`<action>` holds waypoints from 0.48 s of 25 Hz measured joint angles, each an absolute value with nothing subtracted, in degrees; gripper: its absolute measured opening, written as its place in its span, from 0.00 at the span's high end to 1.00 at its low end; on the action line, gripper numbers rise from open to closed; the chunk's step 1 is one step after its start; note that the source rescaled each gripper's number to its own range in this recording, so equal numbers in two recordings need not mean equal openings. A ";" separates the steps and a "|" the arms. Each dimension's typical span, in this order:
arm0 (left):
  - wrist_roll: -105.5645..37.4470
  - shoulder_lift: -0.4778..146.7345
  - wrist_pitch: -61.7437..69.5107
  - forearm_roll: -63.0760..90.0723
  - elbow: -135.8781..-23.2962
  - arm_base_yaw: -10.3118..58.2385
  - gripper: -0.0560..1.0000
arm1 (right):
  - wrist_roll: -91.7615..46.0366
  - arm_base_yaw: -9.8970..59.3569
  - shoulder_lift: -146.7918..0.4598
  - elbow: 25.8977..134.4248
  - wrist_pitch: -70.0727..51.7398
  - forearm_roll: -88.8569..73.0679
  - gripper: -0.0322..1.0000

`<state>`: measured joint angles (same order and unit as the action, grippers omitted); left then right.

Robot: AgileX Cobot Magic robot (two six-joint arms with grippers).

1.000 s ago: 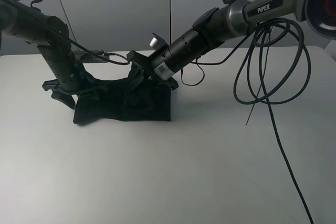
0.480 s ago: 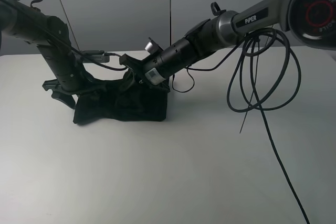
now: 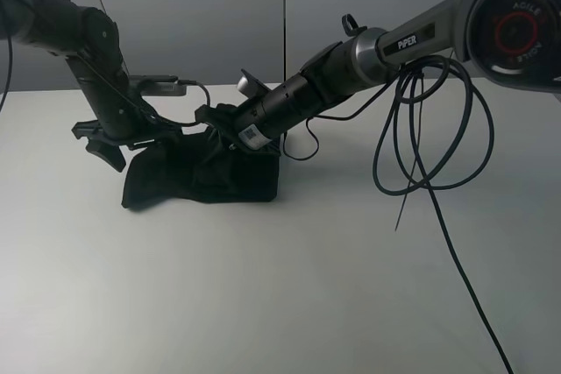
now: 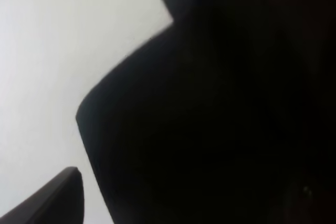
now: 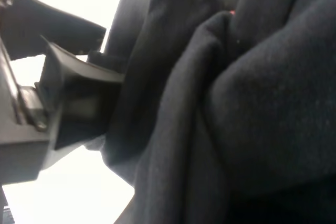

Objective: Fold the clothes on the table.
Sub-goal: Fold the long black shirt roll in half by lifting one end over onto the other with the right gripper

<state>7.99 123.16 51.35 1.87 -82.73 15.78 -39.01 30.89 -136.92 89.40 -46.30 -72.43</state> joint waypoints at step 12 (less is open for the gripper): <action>4.64 123.24 62.27 4.28 -105.22 15.78 0.01 | -40.63 30.89 -137.28 89.44 -45.86 -74.37 0.40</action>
<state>4.64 123.24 62.27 4.28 -105.22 15.78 -40.63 30.89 -137.28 89.44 -45.86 -74.37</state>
